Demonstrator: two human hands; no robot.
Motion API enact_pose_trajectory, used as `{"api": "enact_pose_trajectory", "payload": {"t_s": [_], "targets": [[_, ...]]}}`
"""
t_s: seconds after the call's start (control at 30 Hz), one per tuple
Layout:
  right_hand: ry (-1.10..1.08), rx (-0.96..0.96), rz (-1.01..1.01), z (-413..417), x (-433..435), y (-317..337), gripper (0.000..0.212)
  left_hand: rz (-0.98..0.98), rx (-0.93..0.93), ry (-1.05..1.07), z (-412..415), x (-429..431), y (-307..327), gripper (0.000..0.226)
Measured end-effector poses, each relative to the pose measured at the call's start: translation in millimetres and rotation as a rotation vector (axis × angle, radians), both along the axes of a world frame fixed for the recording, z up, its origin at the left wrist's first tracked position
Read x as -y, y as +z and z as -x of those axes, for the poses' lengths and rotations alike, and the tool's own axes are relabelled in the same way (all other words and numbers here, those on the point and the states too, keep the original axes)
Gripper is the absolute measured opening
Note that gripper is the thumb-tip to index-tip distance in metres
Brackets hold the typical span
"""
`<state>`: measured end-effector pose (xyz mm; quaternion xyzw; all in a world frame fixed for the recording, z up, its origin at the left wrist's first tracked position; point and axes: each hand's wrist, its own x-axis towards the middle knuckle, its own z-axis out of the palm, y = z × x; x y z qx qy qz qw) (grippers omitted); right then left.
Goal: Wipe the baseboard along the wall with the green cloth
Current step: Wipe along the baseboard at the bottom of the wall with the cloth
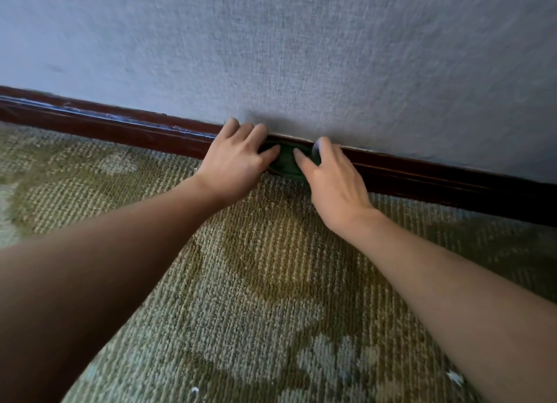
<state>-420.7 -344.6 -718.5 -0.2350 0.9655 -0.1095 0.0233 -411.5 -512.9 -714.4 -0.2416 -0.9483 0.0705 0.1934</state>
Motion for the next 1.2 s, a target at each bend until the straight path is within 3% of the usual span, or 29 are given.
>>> {"api": "enact_pose_trajectory", "payload": {"t_s": [0.17, 0.27, 0.33, 0.4, 0.53, 0.6, 0.7, 0.77, 0.83, 0.97, 1.1, 1.2], "targets": [[-0.042, 0.071, 0.035, 0.8, 2.2, -5.9, 0.051, -0.073, 0.105, 0.003, 0.5, 0.0, -1.3, 0.029], [-0.100, 0.127, 0.118, -1.1, 3.0, -15.0, 0.036, -0.014, 0.086, -0.060, -1.6, 2.0, 1.0, 0.017], [-0.182, 0.192, 0.248, -8.2, 4.3, -21.0, 0.027, 0.061, 0.079, -0.100, -8.1, 3.3, -2.7, 0.029], [-0.182, 0.121, 0.258, -10.1, 5.7, -24.8, 0.027, 0.105, 0.061, -0.105, -10.9, 3.7, -5.4, 0.032], [-0.092, 0.007, 0.149, -2.6, 5.5, -18.5, 0.032, 0.126, 0.023, -0.110, -1.6, 4.5, -3.1, 0.030], [0.012, 0.042, -0.004, -0.2, 4.6, -20.3, 0.046, 0.139, 0.002, -0.125, -0.2, 5.6, -7.7, 0.032], [0.015, 0.039, -0.080, -1.7, 5.7, -23.5, 0.048, 0.197, 0.025, -0.118, -1.0, 5.2, -16.6, 0.034], [0.045, -0.015, -0.114, -2.2, 9.2, -33.3, 0.048, 0.244, 0.061, -0.104, 0.6, 4.0, -22.6, 0.035], [0.007, 0.049, -0.110, 0.0, 14.6, -38.6, 0.046, 0.278, 0.099, -0.071, 0.4, 2.0, -29.9, 0.028], [-0.001, 0.078, -0.080, -1.1, 18.7, -42.5, 0.039, 0.213, 0.128, -0.001, -4.7, 3.0, -35.2, 0.019], [-0.032, -0.052, 0.241, -0.8, 3.2, -23.7, 0.017, 0.060, -0.038, -0.048, -6.5, 13.0, -19.2, 0.029], [-0.115, -0.061, 0.349, 8.0, -4.0, -12.5, 0.020, 0.009, -0.115, -0.117, 2.2, 9.9, -8.6, 0.024]]}}
